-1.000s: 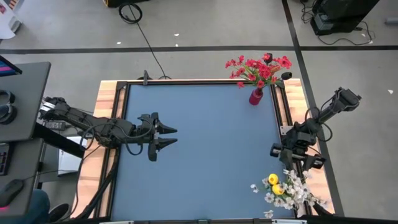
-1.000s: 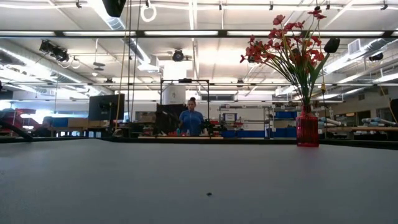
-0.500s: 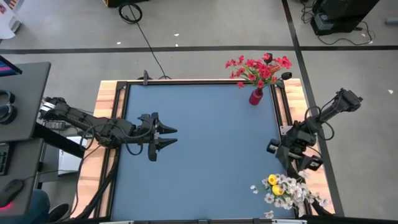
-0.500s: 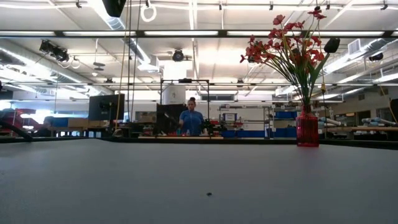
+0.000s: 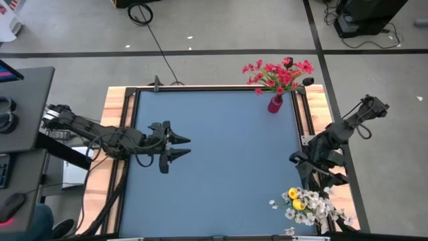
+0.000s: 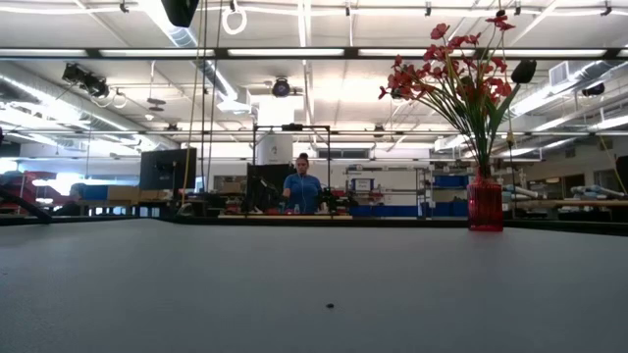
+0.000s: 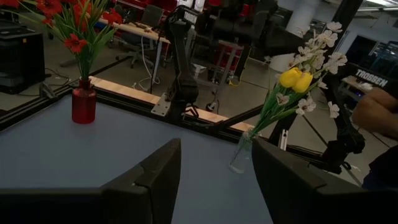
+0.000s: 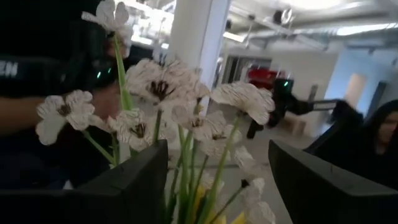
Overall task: Sort flowers into vase by color
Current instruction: Put the white flowers into the transparent vase
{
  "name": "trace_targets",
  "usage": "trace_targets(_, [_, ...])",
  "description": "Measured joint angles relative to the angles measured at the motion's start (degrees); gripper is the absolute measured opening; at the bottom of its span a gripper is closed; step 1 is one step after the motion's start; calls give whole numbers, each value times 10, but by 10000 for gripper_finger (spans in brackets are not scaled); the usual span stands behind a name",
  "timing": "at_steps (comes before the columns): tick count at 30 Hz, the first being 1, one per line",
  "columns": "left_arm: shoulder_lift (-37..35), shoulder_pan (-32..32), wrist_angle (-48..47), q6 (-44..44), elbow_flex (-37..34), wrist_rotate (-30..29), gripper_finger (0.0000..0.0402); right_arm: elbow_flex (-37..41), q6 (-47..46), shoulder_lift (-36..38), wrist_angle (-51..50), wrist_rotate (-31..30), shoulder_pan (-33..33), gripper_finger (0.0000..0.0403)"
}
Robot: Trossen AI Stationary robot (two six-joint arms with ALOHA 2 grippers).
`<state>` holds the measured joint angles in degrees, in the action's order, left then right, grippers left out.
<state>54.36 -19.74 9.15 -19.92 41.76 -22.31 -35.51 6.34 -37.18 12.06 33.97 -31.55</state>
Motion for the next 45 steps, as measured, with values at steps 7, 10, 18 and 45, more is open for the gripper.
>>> trace_targets(7, [0,0,0,0,0,0,203,-66,-13,-36,-111,16,-21,252])
trace_targets(10, [0,0,0,0,0,0,203,-67,-47,-53,-110,17,-22,235])
trace_targets(18, [0,0,0,0,0,0,203,-68,-69,-59,-110,13,-22,197])
trace_targets(45, [0,0,0,0,0,0,203,-68,-20,20,-282,1,-5,5])
